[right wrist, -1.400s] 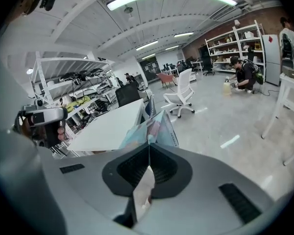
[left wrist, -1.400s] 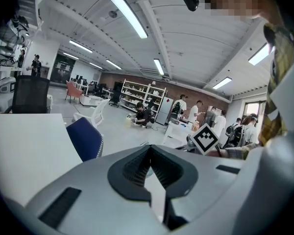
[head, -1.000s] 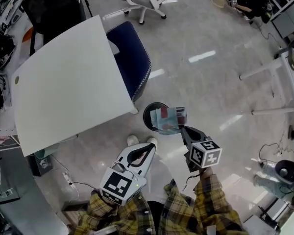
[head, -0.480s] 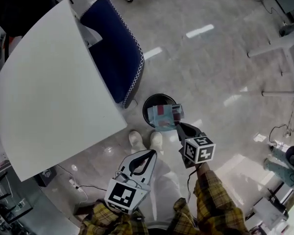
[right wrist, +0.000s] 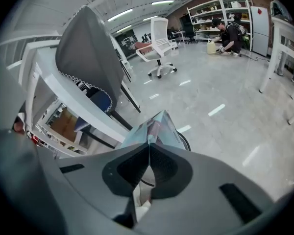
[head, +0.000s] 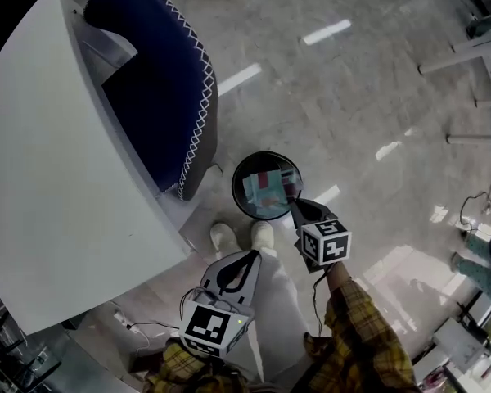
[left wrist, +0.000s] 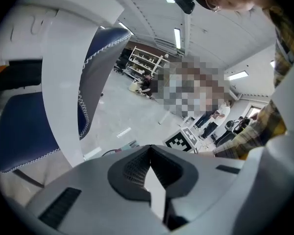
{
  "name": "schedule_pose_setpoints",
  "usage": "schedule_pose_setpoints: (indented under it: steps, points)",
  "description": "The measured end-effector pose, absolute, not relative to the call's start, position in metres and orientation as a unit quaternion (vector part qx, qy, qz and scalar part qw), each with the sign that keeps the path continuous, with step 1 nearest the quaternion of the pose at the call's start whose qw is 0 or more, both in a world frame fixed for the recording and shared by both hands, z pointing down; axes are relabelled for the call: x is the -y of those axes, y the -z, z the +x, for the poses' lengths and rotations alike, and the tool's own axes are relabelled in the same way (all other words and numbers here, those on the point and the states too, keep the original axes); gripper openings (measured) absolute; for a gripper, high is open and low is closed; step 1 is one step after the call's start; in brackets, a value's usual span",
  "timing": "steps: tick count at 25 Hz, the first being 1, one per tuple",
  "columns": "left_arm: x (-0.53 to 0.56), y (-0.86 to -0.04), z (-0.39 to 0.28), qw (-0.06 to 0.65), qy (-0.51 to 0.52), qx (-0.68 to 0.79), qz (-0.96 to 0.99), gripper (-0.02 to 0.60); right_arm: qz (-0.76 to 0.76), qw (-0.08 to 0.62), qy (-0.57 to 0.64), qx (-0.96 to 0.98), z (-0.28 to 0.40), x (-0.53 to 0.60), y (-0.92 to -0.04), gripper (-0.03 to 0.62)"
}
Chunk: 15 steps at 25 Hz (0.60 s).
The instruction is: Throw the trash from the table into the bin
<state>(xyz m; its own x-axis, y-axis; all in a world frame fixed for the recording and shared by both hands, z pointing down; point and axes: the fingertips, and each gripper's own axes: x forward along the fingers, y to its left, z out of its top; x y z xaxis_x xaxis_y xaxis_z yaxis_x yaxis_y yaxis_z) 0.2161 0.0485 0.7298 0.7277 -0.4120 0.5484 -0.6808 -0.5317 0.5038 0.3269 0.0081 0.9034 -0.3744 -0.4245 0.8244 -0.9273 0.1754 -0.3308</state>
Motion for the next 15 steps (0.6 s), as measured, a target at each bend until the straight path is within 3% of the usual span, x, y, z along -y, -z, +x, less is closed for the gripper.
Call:
schedule_pose_setpoints:
  steps: [15]
  points:
    - [-0.034, -0.843, 0.201, 0.369, -0.211, 0.304, 0.853, 0.008, 0.442, 0.339, -0.492, 0.669, 0.311, -0.012, -1.073, 0.003]
